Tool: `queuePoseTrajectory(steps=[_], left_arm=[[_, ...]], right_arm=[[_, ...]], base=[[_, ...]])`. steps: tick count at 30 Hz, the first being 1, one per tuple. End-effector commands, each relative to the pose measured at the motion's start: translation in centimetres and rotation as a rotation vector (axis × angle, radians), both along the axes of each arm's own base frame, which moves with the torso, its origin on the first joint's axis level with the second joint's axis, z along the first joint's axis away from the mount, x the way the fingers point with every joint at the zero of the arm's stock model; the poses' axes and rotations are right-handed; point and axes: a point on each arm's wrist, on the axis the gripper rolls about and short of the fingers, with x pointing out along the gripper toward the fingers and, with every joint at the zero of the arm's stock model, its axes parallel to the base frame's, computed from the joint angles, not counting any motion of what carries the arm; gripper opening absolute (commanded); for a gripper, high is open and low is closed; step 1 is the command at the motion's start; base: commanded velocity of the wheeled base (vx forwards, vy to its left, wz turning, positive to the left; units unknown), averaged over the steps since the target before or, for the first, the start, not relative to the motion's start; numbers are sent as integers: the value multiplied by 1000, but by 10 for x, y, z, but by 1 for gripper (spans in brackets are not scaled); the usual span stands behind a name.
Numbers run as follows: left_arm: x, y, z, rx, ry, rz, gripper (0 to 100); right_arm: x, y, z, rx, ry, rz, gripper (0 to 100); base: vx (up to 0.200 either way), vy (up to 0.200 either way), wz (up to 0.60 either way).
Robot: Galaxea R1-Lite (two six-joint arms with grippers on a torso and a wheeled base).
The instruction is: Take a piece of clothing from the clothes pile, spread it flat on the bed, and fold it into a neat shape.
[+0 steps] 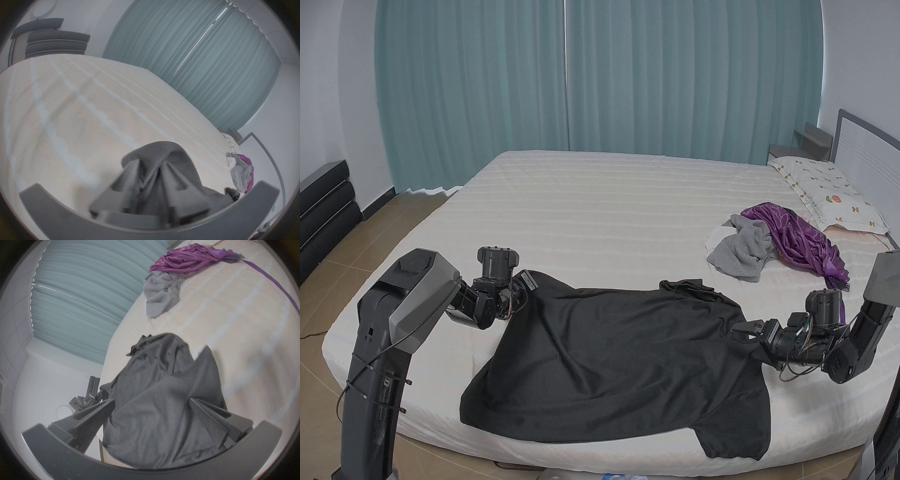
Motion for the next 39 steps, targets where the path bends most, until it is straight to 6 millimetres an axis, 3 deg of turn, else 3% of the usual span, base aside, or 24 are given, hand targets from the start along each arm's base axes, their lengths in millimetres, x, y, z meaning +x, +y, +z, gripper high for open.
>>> queuePoseTrajectory(steps=[1, 10, 14, 15, 25, 26, 32, 39], left_arm=[[12, 9, -4, 47, -34, 62, 0], [19, 21, 12, 57, -84, 118, 0], [19, 24, 15, 59, -89, 128, 0], [19, 24, 16, 60, -87, 127, 0], [18, 24, 13, 64, -69, 127, 0], [18, 24, 12, 65, -65, 127, 0], [18, 24, 10, 66, -60, 126, 0], [21, 24, 14, 61, -84, 129, 0]], right_arm=[[33, 5, -3, -25, -60, -23, 100], [118, 37, -9, -124, -139, -38, 100], [138, 45, -14, -175, -149, -22, 100], [150, 50, -28, -243, -162, -4, 100], [172, 54, -65, -456, -228, 53, 100], [173, 54, -66, -463, -234, 57, 0], [182, 54, -57, -461, -297, 38, 0], [203, 42, -32, -464, -439, -84, 0]], base=[[0, 0, 0], [0, 0, 0], [0, 0, 0], [0, 0, 0], [0, 0, 0], [0, 0, 0], [0, 0, 0], [0, 0, 0]])
